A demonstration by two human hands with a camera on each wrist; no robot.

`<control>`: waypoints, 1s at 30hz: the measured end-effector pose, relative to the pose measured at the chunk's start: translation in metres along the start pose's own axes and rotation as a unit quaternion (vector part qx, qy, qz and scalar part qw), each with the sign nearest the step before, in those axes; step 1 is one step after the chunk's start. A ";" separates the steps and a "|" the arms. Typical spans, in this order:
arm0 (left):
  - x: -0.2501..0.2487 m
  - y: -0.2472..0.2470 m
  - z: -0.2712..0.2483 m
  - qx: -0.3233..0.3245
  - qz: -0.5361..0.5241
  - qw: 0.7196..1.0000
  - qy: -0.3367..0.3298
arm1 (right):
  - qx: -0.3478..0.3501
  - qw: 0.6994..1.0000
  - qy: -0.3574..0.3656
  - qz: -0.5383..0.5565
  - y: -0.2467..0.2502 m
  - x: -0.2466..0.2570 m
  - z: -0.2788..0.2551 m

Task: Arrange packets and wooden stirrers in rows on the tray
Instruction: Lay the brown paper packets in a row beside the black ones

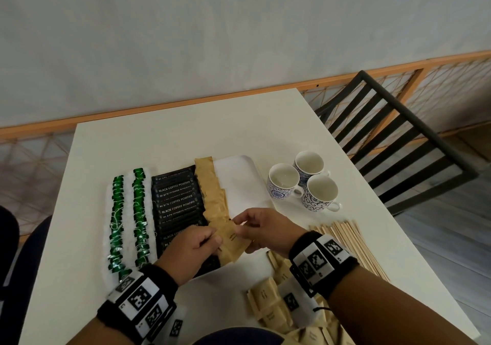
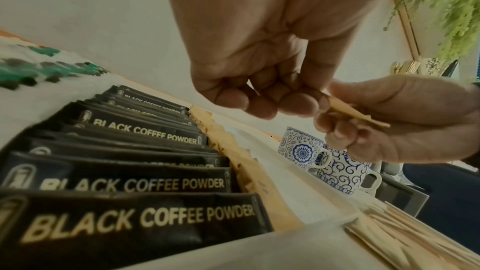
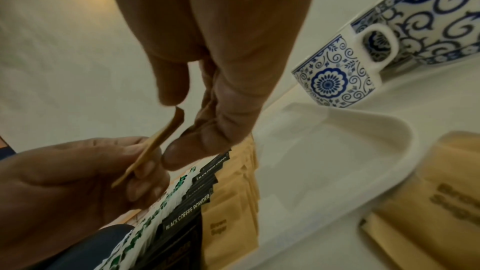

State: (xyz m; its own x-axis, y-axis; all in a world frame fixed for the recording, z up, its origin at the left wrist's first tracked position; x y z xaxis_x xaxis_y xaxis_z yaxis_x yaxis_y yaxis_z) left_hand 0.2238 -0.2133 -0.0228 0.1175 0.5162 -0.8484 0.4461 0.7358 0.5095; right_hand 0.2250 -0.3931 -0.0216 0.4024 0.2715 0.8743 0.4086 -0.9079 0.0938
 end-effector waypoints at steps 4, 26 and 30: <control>0.009 0.002 -0.001 -0.023 0.050 0.998 -0.006 | 0.023 0.994 -0.001 -0.107 -0.001 -0.003 -0.004; 0.017 0.005 0.011 -0.090 -0.167 0.977 0.096 | -0.023 0.999 0.049 0.002 -0.009 0.002 0.018; 0.017 -0.004 0.016 -0.041 0.205 0.977 0.044 | -0.075 0.991 0.046 -0.105 0.005 -0.001 0.017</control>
State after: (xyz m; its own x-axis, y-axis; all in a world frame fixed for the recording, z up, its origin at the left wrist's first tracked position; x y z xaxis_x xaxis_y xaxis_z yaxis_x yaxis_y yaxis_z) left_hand 0.2381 -0.2144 -0.0416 0.1928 0.8076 -0.5574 0.3055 0.4904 0.8162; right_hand 0.2400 -0.3925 -0.0301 0.2433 0.4347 0.8671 0.3470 -0.8738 0.3407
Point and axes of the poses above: each hand's wrist, its own z-axis towards the middle knuckle, its own y-axis out of the back of the hand, x = y × z, the point moved 4 cm from there along z, towards the middle knuckle, and after that the axes turned 3 degrees about -z, right-handed, at the moved point
